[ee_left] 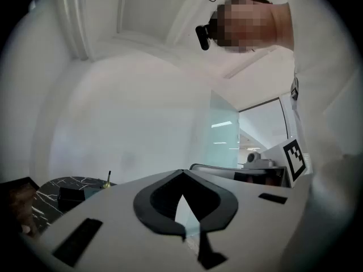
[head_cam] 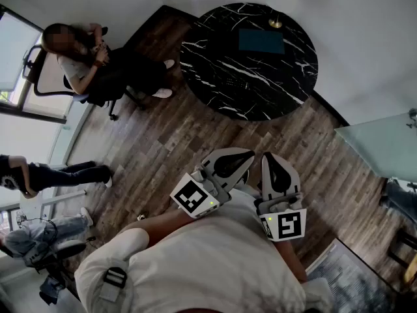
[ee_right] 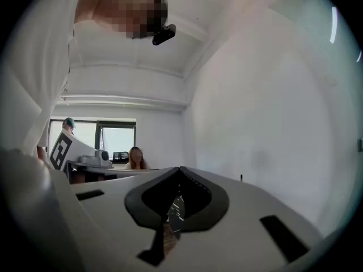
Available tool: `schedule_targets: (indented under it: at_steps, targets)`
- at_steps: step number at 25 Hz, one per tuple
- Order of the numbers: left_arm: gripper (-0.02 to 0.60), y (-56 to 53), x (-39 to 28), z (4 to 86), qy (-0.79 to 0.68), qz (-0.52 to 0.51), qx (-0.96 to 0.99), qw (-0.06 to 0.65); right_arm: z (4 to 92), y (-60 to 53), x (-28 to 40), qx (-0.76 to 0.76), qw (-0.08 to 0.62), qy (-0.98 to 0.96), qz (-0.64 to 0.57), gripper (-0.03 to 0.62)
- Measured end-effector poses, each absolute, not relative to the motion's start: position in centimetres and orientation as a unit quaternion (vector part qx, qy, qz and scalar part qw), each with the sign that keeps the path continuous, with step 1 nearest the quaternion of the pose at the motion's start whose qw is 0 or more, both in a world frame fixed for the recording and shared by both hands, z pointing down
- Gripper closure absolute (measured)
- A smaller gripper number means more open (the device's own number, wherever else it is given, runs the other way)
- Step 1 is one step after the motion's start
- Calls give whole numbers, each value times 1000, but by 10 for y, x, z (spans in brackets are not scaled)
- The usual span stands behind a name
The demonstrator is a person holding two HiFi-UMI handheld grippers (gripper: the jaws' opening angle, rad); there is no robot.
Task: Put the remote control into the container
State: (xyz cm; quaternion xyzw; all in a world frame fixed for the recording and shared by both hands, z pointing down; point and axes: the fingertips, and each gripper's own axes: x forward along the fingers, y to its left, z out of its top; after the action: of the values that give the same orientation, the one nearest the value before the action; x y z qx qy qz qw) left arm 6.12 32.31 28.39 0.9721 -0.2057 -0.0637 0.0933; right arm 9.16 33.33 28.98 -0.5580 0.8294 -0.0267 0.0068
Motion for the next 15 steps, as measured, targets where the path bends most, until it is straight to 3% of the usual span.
schedule_targets:
  at_steps: [15]
  targets:
    - [575,340,115,304,-218,-33,970,97,306,348,142,-547,38,834,-62,583]
